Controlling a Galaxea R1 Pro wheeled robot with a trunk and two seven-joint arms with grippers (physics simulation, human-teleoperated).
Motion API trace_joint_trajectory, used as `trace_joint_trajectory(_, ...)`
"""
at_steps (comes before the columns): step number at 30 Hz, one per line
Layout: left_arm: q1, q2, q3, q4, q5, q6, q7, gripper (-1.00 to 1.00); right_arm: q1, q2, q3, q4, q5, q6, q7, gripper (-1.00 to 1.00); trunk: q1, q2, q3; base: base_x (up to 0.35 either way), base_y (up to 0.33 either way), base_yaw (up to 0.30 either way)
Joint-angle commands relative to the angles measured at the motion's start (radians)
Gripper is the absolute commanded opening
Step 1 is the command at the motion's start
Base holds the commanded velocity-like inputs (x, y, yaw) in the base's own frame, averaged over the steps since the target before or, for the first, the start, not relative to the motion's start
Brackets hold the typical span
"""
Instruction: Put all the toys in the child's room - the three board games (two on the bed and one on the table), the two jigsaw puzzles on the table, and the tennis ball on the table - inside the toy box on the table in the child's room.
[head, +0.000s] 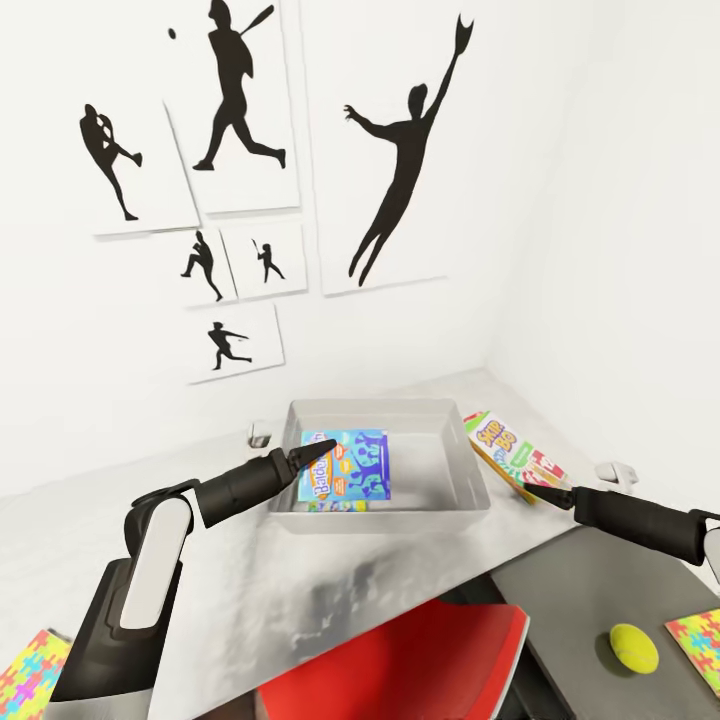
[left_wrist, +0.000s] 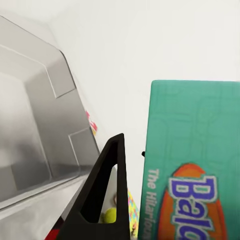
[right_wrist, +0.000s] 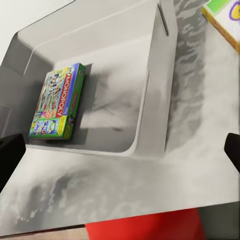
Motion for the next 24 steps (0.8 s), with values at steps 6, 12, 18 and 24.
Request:
trace_joint_trajectory(6, 0.0, -0.001, 0.003, 0.0, -0.007, 0.005, -0.008, -1.0, 0.0, 0.001, -0.001, 0.0, 0.006, 0.005, 0.008, 1.0, 0.001, -0.002, -0.002, 0.0, 0.0, -0.059)
trace_joint_trajectory(12, 0.0, -0.001, 0.003, 0.0, -0.007, 0.005, -0.009, -1.0, 0.0, 0.003, 0.0, 0.0, 0.006, 0.005, 0.008, 1.0, 0.001, -0.002, -0.002, 0.0, 0.0, -0.022)
trace_joint_trajectory(18, 0.0, -0.001, 0.004, 0.0, -0.008, 0.004, -0.008, -1.0, 0.001, 0.003, 0.001, 0.0, 0.006, 0.005, 0.008, 1.0, 0.001, -0.002, -0.002, 0.0, 0.0, -0.008)
trace_joint_trajectory(24, -0.006, -0.001, 0.013, 0.004, -0.011, 0.002, 0.002, -1.0, 0.001, 0.003, 0.002, 0.0, 0.006, 0.005, 0.009, 1.0, 0.001, -0.002, -0.002, 0.0, 0.0, -0.003)
